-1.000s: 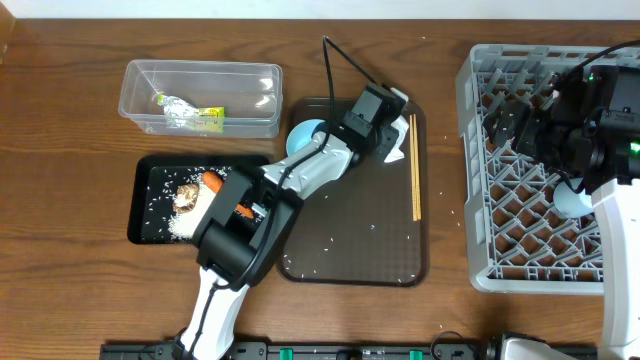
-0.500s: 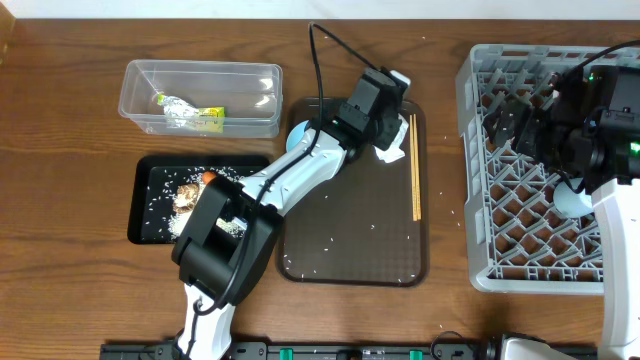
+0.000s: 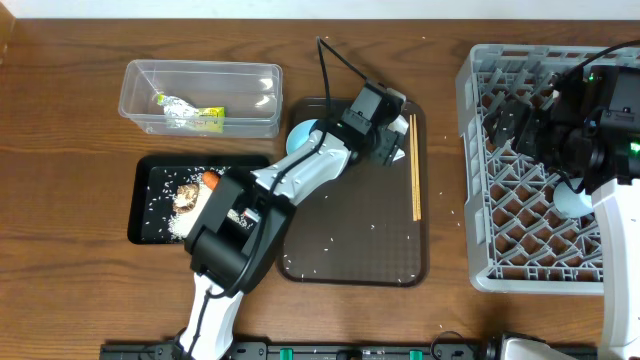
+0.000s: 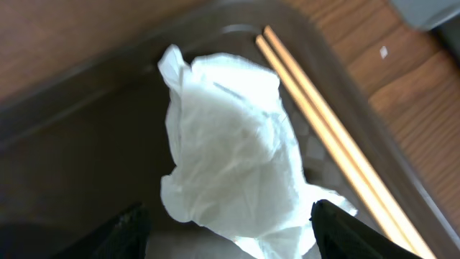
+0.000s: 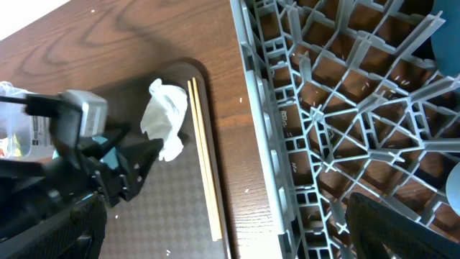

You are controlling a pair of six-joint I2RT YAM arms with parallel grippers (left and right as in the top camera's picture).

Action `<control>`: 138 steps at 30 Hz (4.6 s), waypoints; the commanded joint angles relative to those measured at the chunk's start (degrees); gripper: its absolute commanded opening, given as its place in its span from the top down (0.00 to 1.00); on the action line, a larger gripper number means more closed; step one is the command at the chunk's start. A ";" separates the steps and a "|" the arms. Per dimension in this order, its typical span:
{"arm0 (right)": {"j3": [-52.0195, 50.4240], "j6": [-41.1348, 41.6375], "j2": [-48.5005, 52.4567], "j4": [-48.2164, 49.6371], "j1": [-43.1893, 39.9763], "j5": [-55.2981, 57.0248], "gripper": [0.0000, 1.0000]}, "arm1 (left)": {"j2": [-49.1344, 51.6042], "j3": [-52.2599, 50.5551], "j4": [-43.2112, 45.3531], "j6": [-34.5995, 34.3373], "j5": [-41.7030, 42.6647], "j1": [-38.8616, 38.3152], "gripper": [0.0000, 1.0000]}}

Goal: Sort waste into correct bins and load items into the dishwasher rack
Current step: 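Lower the left gripper and grasp the white tissue, then carry the tissue left and drop it into the clear container, then retract the left gripper to the left side of the table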

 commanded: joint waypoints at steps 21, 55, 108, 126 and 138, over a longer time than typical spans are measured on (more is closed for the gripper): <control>0.81 0.50 0.09 0.09 0.28 0.48 0.01 | 5.70 0.31 5.38 4.11 0.35 -0.13 0.31; 0.81 0.50 0.09 0.09 0.28 0.48 0.01 | -19.23 0.31 2.75 -16.11 -16.22 16.72 0.94; 0.81 0.50 0.09 0.09 0.28 0.48 0.01 | -22.10 0.31 -26.60 -33.92 -15.98 38.25 0.10; 0.81 0.50 0.09 0.09 0.28 0.48 0.01 | -56.96 0.31 -44.85 -34.01 -16.02 37.77 0.05; 0.81 0.48 0.09 0.09 0.28 0.48 0.01 | -57.88 0.28 -51.98 -34.14 -16.61 37.81 0.02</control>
